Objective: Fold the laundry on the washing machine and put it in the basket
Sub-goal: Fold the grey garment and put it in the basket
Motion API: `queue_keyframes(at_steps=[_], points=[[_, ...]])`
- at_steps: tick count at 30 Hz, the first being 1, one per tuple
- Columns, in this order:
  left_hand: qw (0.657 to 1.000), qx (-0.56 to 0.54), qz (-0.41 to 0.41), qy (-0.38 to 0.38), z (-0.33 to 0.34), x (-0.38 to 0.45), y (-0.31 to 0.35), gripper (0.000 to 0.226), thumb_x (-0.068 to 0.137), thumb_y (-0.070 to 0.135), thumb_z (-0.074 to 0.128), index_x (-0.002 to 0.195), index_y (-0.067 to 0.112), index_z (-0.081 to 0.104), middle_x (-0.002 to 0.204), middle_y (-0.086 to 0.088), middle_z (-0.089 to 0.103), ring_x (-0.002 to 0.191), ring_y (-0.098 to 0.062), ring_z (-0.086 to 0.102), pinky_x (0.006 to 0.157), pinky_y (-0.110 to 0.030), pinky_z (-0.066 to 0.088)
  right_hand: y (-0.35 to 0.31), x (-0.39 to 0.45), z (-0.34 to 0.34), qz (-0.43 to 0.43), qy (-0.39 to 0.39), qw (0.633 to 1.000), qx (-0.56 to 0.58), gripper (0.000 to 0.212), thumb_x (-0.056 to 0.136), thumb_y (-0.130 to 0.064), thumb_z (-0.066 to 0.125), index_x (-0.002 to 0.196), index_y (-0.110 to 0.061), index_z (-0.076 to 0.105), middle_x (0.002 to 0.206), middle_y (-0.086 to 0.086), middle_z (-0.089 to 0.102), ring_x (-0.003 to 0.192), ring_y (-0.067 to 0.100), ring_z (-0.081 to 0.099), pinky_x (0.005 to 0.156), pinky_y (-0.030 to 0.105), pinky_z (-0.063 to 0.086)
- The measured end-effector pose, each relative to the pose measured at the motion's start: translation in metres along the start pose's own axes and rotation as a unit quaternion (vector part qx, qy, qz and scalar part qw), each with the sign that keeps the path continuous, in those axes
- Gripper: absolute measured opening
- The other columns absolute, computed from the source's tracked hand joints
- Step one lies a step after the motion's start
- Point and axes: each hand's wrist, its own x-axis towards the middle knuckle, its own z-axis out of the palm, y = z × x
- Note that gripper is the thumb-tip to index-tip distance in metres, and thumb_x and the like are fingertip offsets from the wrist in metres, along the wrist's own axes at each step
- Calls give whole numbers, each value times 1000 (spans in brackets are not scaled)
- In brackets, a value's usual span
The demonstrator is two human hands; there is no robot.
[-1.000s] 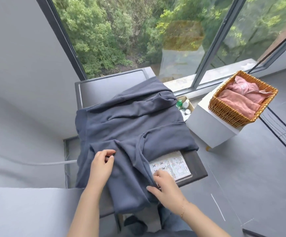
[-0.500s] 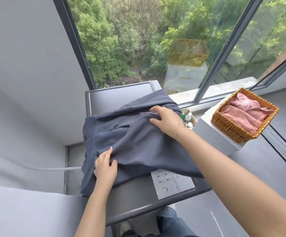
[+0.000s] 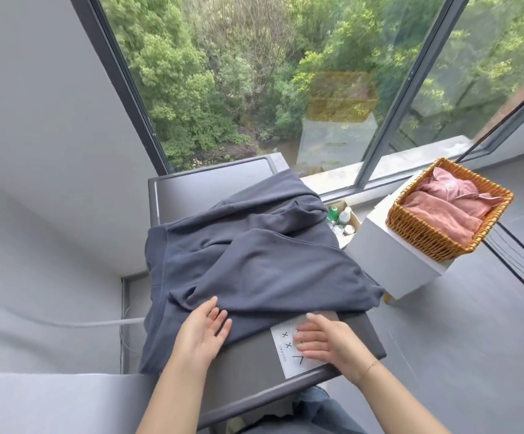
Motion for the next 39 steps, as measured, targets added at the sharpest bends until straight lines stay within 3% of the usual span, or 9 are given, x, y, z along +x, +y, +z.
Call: queue_keyframes(at_steps=[7, 13, 19, 23, 25, 27, 30, 34, 39], points=[[994, -23, -101, -15, 33, -5, 11, 18, 89, 28, 63, 83, 15, 53, 78, 0, 42, 70, -11, 47, 65, -28, 42, -18, 7, -23, -14, 32, 946, 323, 24, 92, -23, 59, 108, -6, 57, 102, 18, 64, 94, 29, 63, 62, 31, 60], [974, -100, -205, -12, 40, -25, -3, 36, 90, 29, 63, 111, 12, 40, 99, -12, 46, 119, -21, 47, 105, -36, 34, -26, 4, -35, -165, 150, 952, 208, 13, 91, -14, 62, 90, -1, 61, 87, 16, 69, 82, 29, 67, 61, 24, 58], [980, -89, -166, -67, 56, -9, 5, 33, 85, 38, 66, 106, 14, 56, 95, -9, 63, 87, -26, 59, 87, -39, 43, -60, 5, -46, -175, -75, 877, 442, 42, 63, -9, 81, 102, -3, 66, 102, 12, 70, 95, 19, 66, 92, 28, 52], [984, -122, -107, -78, 60, -6, 7, 28, 93, 34, 56, 101, 7, 60, 94, -13, 67, 86, -29, 62, 71, -42, 52, -74, 26, -56, -158, -103, 809, 557, 58, 35, -3, 92, 83, -9, 61, 81, 7, 66, 76, 17, 65, 71, 26, 57], [992, -101, -28, -76, 57, -5, 8, 27, 100, 31, 45, 101, 8, 59, 95, -12, 66, 86, -27, 62, 71, -42, 55, -88, 29, -55, -173, -30, 874, 454, 17, 79, -16, 72, 89, -9, 61, 82, 7, 67, 80, 18, 65, 70, 28, 56], [993, -75, 51, -75, 51, -4, 11, 30, 102, 33, 39, 102, 9, 59, 98, -11, 66, 89, -26, 62, 79, -42, 52, -104, 33, -57, -223, 73, 939, 252, 32, 97, -31, 45, 108, -6, 62, 102, 11, 68, 98, 21, 63, 88, 32, 50], [981, -69, 148, -104, 43, -4, 19, 32, 102, 34, 38, 109, 12, 60, 98, -6, 72, 97, -23, 63, 87, -38, 51, -128, 23, -62, -327, 143, 927, 116, 31, 96, -29, 48, 116, -7, 56, 111, 4, 63, 102, 12, 60, 93, 21, 43], [960, -82, 238, -120, 41, -11, 5, 26, 99, 24, 46, 118, 14, 60, 112, -1, 70, 105, -16, 65, 90, -31, 53, -147, 24, -78, -348, 44, 872, 341, 25, 98, -11, 39, 106, -13, 62, 94, -6, 73, 88, 5, 68, 74, 15, 52], [977, -86, 194, -26, 28, 5, -29, 21, 101, 10, 42, 112, 14, 59, 114, 0, 64, 100, -15, 61, 72, -27, 56, -90, 72, -99, -134, 104, 909, 382, 14, 81, -11, 55, 94, -11, 60, 68, 4, 70, 70, 23, 66, 57, 27, 55]])
